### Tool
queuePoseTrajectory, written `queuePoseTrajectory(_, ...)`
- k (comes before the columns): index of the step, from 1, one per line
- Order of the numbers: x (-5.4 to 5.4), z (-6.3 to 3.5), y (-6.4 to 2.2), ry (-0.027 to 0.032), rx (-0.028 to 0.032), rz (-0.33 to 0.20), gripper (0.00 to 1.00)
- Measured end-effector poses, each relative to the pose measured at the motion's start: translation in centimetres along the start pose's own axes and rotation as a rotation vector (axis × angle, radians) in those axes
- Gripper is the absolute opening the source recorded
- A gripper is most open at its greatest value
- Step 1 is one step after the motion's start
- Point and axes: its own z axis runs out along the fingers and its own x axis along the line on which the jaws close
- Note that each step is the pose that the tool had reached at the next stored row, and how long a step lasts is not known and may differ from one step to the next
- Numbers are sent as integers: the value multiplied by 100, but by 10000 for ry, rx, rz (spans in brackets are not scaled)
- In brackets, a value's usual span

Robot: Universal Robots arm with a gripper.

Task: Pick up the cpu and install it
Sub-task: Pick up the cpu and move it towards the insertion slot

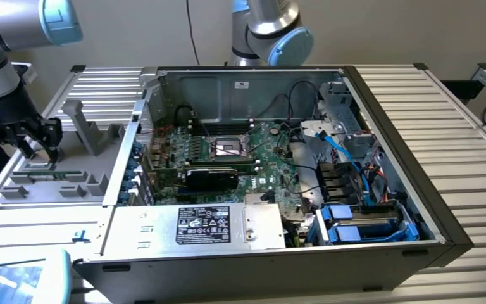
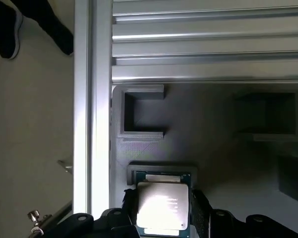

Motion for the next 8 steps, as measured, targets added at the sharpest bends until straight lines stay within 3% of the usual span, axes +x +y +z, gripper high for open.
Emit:
queuePoseTrajectory(4, 2, -3, 0, 59, 4, 1, 56)
queuePoseTrajectory(8, 1, 7, -1, 64, 3, 1, 56)
